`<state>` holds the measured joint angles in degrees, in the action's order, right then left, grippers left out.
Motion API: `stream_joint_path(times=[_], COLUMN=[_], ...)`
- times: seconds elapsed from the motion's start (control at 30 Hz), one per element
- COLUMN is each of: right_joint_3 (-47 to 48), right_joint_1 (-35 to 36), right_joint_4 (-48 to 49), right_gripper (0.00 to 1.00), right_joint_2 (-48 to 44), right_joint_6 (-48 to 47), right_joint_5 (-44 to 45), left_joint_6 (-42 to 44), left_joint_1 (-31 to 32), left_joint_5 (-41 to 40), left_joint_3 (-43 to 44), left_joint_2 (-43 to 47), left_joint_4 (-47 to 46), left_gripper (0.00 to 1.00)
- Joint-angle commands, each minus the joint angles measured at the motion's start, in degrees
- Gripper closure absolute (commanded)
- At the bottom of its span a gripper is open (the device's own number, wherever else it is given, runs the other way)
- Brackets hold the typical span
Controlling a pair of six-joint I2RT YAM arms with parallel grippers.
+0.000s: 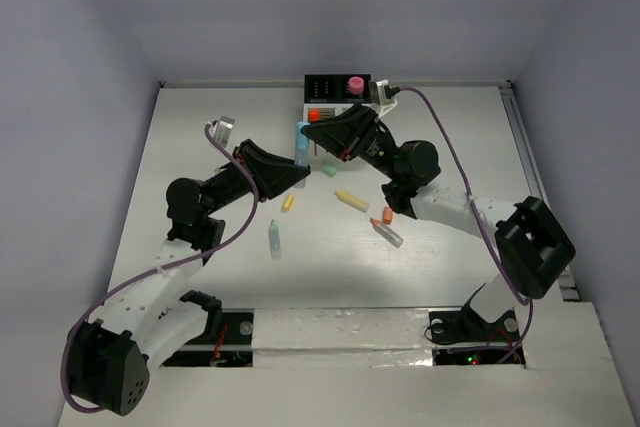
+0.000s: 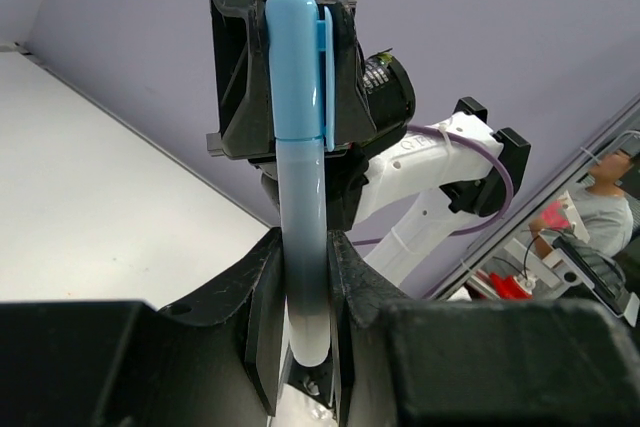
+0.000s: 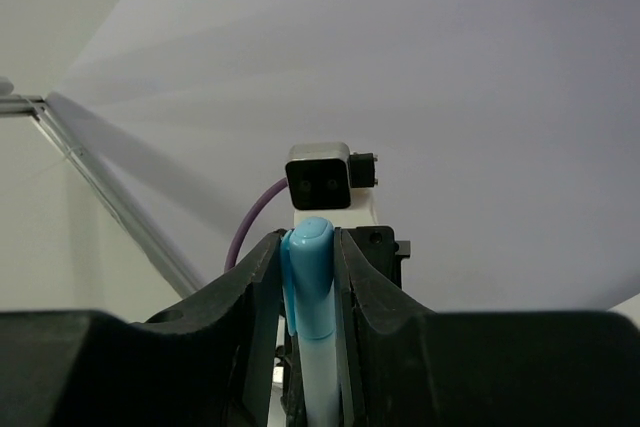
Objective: Sort the stationery into containers
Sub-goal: Close the pen cap on the pen.
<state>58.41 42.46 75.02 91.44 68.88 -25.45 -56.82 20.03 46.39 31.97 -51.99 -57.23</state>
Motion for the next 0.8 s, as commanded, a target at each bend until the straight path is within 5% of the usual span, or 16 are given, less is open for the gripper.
stream_joint_path(times=[0.0, 0.33, 0.77], right_joint_3=[-2.95, -6.38, -19.65], right_joint_1=[2.54, 6.23, 10.19], right_joint_4=[-6.72, -36.51, -33.54], right_gripper=[1.0, 1.0, 1.0], right_joint_2=[-2.75, -9.0, -11.45], right_joint_6=[-4.01, -17.38, -16.33], right_joint_5=[-6.63, -9.18, -7.07], left_joint_6=[1.8, -2.86, -3.3], left_joint_1=[-0.7, -0.7, -0.17], left_joint_5=[-5.7, -3.15, -2.36], left_joint_3=[6.97, 14.62, 22.36], left_joint_2=[0.4, -3.29, -6.72], left_joint_4=[-8.07, -10.18, -7.81], left_gripper=[1.0, 1.0, 1.0])
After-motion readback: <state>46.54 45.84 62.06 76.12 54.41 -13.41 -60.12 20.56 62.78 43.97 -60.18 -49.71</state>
